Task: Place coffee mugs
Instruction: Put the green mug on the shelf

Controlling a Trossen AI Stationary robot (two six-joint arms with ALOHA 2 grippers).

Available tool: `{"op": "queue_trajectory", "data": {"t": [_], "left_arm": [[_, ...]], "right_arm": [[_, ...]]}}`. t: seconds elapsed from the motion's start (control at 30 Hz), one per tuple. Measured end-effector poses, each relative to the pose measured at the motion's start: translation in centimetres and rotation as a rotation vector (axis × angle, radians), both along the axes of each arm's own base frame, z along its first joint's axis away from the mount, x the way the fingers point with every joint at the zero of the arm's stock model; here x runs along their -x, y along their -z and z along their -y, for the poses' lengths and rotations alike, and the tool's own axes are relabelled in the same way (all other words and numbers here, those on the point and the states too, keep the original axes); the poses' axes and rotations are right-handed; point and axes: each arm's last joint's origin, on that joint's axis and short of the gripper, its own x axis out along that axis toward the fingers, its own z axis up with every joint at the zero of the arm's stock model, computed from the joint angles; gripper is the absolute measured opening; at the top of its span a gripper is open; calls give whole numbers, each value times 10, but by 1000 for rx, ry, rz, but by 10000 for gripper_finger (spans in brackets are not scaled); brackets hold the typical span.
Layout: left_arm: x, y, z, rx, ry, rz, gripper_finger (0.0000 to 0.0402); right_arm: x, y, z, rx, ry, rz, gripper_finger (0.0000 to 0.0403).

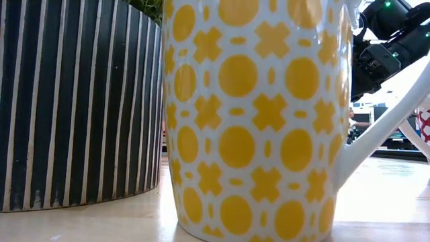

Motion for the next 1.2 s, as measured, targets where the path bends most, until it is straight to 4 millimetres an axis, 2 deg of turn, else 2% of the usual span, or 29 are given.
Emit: {"op": "queue_trajectory", "data": {"t": [0.3, 1.2], "left_arm": [[-4, -1, -3, -45, 13, 24, 8], [-4, -1, -2, -7, 33, 44, 29]], "right_arm": [[0, 0, 0, -4, -7, 1, 147], [0, 0, 0, -14, -9, 2, 147]]}}
